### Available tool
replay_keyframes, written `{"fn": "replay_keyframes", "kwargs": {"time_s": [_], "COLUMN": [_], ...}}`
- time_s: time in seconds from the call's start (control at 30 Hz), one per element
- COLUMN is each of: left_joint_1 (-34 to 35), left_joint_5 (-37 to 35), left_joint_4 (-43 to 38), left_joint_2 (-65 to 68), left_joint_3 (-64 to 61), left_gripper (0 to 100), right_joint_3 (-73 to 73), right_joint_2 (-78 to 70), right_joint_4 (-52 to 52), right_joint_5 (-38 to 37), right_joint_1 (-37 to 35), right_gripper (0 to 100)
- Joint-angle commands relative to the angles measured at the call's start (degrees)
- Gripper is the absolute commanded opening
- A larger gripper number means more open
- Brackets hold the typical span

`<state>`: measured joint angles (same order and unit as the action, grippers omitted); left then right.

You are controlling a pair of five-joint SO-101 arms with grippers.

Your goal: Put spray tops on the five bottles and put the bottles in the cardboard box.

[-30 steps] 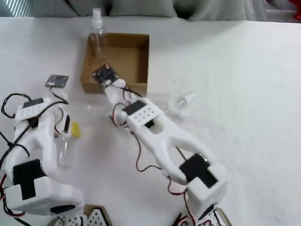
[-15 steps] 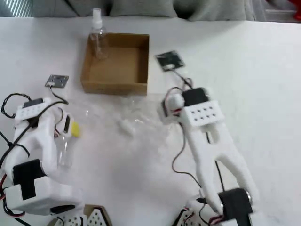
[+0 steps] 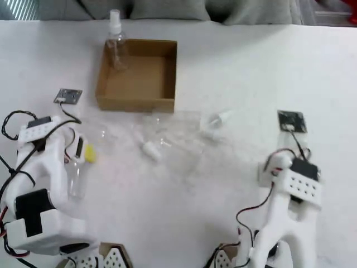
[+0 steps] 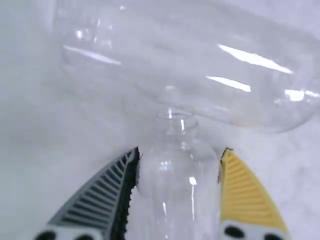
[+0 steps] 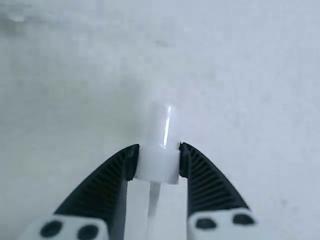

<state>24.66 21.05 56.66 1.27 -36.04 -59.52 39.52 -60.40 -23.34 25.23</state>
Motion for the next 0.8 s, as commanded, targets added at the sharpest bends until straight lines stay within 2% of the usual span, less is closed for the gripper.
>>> {"fn": "replay_keyframes", "kwargs": {"time_s": [0.0,0.1,0.2,0.4,0.67,0.77], "left_joint_1": [0.2,0.2,0.2,0.2,0.4,0.4], "left_joint_5": [0.4,0.4,0.4,0.5,0.5,0.5], "left_joint_4": [0.6,0.6,0.6,0.7,0.7,0.7], "left_joint_2": [0.0,0.0,0.0,0.0,0.0,0.0], "left_joint_3": [2.4,2.4,2.4,1.6,1.5,1.5], "left_gripper": [20,20,20,20,20,20], "right_joint_3": [-3.3,-4.7,-4.7,-5.3,-4.2,1.5], "right_joint_2": [2.0,2.0,2.0,1.9,1.9,0.5], "right_joint_4": [10.2,15.0,15.0,14.1,13.2,4.3], "right_joint_5": [-6.9,-10.7,-11.9,-11.5,-11.5,-11.6], "right_joint_1": [13.1,20.2,23.9,26.0,25.9,26.0], "right_gripper": [2.1,2.2,3.0,19.9,15.2,15.2]}}
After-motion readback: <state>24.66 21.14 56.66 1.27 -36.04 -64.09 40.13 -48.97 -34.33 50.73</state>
